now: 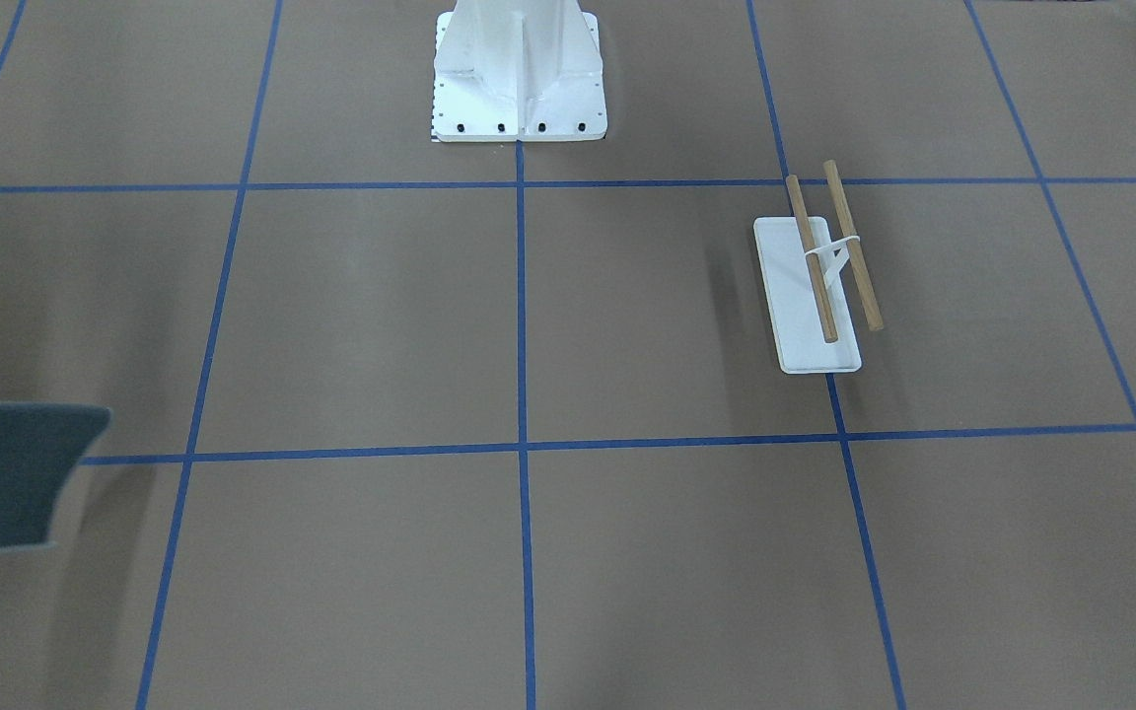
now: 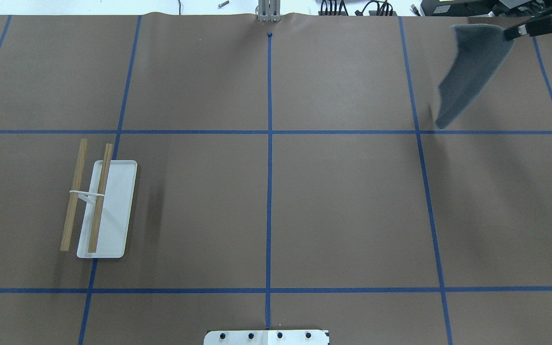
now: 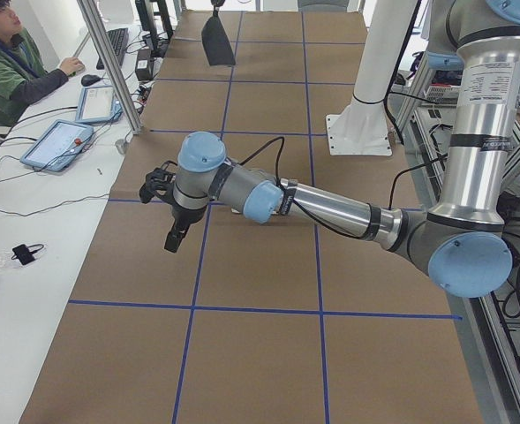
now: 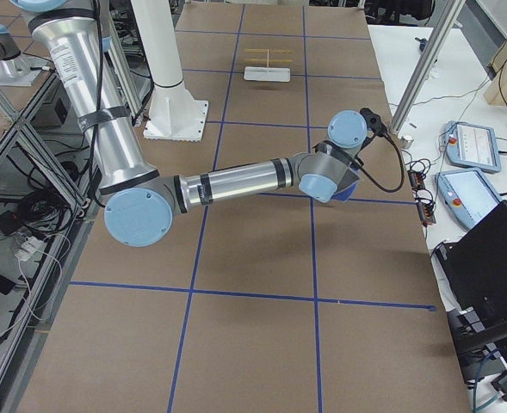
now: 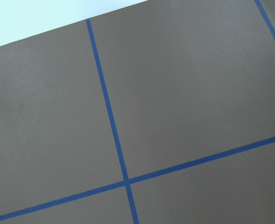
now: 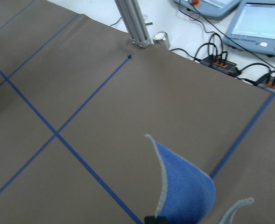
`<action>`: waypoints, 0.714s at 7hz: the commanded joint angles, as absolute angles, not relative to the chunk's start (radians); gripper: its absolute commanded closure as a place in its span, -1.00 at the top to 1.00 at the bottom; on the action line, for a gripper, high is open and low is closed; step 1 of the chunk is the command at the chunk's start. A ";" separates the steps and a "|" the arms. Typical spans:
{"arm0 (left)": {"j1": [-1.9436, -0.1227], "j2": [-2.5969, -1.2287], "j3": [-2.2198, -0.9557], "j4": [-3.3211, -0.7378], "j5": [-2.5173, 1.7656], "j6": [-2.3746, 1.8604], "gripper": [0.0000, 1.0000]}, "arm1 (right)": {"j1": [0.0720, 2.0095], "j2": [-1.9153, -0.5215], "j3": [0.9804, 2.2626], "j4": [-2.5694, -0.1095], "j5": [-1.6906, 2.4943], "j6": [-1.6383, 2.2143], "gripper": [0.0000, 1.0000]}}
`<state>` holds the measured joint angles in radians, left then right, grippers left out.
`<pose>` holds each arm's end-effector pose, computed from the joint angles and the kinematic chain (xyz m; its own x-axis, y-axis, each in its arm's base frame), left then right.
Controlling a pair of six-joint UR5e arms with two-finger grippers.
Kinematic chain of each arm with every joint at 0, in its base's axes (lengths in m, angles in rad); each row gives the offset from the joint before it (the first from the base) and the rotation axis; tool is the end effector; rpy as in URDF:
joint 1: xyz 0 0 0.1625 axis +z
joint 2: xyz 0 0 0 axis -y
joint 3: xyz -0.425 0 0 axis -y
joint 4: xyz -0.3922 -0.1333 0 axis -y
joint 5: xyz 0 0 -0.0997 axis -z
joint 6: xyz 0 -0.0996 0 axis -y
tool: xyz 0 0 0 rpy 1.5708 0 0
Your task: Hang towel on rack
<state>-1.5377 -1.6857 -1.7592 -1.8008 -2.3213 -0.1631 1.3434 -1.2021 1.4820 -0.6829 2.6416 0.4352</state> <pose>-0.0473 -0.5478 0.4796 0.7146 0.2261 -0.6621 0.0887 0.9094 0.4063 -0.0935 -0.6077 0.3776 0.2958 -0.6501 0.6999 -0.0400 0.7236 0.6890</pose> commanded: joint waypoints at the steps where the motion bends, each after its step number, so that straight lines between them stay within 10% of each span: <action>1: -1.485 -1.762 -1.758 -1.843 -2.429 -0.314 0.99 | 1.211 -1.163 1.624 -0.684 2.495 0.684 -1.00; 5: -1.185 -1.851 -1.713 -2.259 -2.410 -0.316 0.99 | 0.945 -1.056 1.721 -0.768 2.070 1.033 -1.00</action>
<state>-1.2867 -1.7839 -1.7233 -2.2187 -2.4206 -0.3156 1.0174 -1.0997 1.6949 -0.7074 2.1877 0.9263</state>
